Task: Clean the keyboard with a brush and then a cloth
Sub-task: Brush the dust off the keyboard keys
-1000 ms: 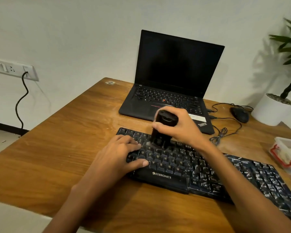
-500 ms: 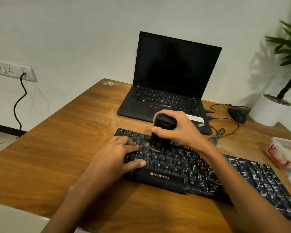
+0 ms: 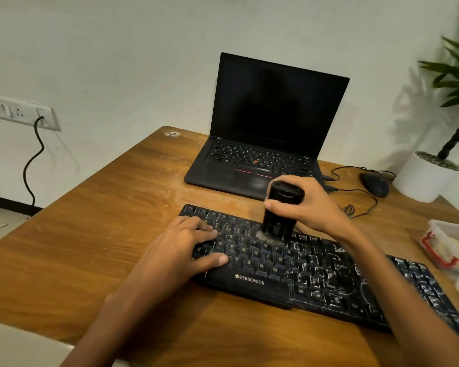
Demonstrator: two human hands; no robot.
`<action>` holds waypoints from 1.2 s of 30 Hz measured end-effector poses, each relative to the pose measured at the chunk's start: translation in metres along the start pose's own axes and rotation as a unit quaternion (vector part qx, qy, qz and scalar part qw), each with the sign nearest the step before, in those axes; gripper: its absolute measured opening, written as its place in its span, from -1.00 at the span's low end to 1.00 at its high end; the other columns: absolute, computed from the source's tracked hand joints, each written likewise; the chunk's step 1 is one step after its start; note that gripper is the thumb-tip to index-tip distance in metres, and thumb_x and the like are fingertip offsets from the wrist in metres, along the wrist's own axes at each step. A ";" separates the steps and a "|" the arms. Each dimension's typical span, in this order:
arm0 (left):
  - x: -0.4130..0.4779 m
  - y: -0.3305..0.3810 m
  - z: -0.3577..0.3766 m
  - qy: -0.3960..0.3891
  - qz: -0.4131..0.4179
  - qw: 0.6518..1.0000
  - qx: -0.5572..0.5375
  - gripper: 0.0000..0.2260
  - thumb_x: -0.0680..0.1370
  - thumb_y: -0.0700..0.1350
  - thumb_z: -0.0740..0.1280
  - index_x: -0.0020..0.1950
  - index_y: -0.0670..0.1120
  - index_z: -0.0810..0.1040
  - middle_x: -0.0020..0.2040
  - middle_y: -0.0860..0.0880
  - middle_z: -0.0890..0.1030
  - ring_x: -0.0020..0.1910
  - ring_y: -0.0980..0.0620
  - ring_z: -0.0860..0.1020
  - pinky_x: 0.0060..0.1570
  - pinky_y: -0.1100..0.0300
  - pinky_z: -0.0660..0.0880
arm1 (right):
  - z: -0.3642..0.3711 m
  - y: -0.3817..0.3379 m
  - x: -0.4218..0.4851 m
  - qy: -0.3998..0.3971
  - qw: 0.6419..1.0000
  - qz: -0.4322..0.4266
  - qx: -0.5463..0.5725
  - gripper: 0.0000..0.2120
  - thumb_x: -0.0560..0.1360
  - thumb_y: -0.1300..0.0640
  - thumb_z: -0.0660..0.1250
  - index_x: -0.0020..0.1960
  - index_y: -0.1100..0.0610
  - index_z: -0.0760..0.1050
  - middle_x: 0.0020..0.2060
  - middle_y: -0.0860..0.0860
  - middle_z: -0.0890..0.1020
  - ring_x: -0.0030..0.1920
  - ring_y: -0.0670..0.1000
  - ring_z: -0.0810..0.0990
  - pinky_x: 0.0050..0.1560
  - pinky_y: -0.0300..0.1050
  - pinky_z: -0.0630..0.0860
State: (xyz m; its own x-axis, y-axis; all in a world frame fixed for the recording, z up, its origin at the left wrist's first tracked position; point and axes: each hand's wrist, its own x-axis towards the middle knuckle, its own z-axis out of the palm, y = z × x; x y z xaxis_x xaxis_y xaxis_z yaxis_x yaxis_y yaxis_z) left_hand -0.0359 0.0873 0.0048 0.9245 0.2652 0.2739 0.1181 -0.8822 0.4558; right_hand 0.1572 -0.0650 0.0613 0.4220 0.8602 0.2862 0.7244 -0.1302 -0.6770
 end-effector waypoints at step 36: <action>0.017 0.007 0.003 -0.061 0.033 0.997 -0.043 -0.28 0.22 0.41 0.10 0.31 0.13 0.43 0.13 0.33 0.29 0.17 0.38 0.18 0.13 0.51 0.17 | 0.040 -0.008 0.039 0.053 0.996 -0.062 0.040 -0.79 0.38 0.06 0.42 -0.06 0.14 0.52 -0.21 0.06 0.61 -0.17 0.01 0.59 -0.10 -0.01 0.53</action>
State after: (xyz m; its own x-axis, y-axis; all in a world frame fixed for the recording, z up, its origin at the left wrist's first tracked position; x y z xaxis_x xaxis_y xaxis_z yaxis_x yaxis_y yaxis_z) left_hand -0.0181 0.0852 0.0103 0.9671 0.1534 0.2029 0.0288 -0.8585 0.5119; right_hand 0.1456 -0.0110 0.0510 0.3898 0.8099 0.4383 0.7311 0.0172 -0.6821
